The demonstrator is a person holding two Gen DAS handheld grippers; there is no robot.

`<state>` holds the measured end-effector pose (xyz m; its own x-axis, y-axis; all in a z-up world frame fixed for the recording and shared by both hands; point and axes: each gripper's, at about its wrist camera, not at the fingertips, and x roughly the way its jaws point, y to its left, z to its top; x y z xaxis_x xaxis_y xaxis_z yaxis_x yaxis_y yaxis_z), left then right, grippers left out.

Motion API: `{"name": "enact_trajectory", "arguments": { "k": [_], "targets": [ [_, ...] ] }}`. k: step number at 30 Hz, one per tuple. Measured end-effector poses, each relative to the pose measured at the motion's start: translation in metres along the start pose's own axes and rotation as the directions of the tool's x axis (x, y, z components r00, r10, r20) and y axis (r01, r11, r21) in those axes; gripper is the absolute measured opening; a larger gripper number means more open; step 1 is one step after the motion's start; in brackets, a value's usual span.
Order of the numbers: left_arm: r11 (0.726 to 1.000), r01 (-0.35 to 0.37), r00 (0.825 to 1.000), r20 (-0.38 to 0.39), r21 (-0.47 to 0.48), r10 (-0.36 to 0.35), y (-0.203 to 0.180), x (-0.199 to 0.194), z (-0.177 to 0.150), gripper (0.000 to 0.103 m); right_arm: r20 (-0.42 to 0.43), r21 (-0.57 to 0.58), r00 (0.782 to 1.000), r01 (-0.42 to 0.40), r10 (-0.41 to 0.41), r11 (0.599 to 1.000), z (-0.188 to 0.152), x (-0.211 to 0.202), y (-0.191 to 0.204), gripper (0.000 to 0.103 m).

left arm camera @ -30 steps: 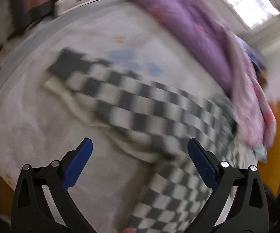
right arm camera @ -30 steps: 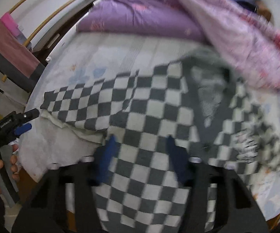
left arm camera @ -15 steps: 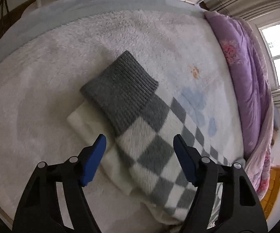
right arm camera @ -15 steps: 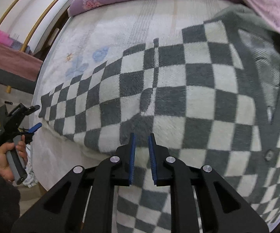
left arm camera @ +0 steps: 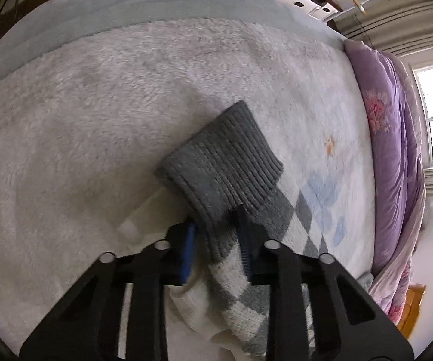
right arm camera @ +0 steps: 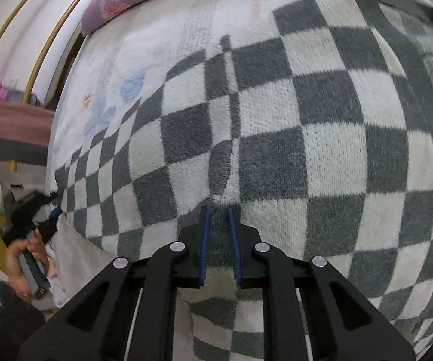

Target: Fold large clothes

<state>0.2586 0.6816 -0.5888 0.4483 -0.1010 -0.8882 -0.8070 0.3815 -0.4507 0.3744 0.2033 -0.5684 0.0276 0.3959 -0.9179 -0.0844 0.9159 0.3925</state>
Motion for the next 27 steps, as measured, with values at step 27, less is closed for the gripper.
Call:
{"name": "enact_trajectory", "arguments": {
  "k": [27],
  "targets": [
    [0.584, 0.260, 0.917, -0.007, 0.769, -0.399, -0.367, -0.123, -0.369, 0.009, 0.280, 0.188, 0.944, -0.233, 0.176, 0.954, -0.028, -0.172, -0.279, 0.012]
  ]
}}
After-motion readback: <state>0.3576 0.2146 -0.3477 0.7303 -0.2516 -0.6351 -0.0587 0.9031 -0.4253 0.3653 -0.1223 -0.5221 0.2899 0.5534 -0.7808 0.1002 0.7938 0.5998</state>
